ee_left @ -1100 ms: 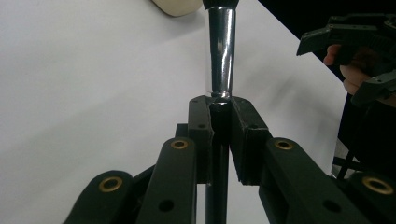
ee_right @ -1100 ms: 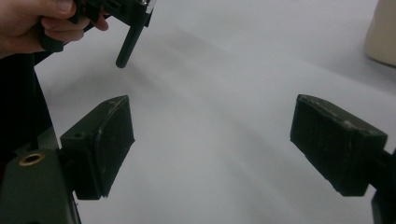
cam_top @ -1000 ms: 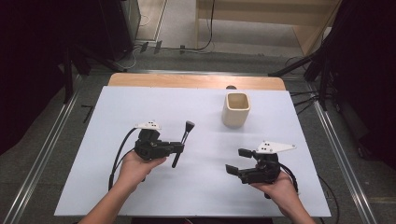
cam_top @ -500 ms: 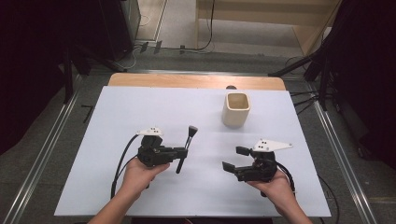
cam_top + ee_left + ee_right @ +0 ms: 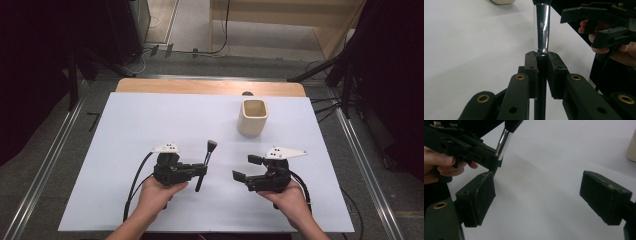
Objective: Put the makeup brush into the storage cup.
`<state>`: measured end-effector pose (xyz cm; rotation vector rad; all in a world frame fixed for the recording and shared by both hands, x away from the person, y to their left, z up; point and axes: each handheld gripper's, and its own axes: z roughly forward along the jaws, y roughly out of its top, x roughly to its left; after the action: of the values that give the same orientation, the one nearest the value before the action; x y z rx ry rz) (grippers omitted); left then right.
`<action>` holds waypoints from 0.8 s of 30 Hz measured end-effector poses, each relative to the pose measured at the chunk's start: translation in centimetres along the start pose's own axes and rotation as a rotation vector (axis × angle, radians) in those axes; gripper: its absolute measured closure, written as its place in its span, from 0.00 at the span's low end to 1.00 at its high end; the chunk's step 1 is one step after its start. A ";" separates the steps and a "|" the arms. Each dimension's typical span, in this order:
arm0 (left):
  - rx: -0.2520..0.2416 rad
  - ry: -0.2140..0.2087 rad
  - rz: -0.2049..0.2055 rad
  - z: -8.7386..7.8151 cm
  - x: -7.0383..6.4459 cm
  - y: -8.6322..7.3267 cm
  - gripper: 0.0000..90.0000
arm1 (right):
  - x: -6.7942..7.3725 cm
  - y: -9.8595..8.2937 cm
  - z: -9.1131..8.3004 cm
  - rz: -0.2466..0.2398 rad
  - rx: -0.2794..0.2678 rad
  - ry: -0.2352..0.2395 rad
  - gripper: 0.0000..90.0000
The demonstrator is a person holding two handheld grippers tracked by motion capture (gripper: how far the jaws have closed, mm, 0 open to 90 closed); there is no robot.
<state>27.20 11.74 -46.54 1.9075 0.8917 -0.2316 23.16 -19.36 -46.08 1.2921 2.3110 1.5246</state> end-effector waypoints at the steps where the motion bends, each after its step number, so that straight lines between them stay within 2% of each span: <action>1: -0.002 -0.001 -0.002 0.0 0.0 0.0 0.89 | 0.0 0.1 0.0 0.004 -0.002 0.009 0.15; 8: -0.019 0.003 -0.011 0.0 0.1 -0.1 0.89 | 0.2 0.4 0.5 0.026 -0.001 0.013 0.16; 16: -0.021 -0.010 -0.015 0.3 0.2 -0.2 0.89 | 0.5 0.7 1.2 0.024 0.005 0.011 0.16; 24: -0.013 -0.010 -0.014 0.7 0.3 -0.3 0.89 | 0.6 1.0 1.8 0.049 -0.006 0.008 0.16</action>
<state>27.37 11.39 -47.22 1.8870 0.8979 -0.2426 24.26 -17.55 -45.93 1.3524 2.2944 1.5534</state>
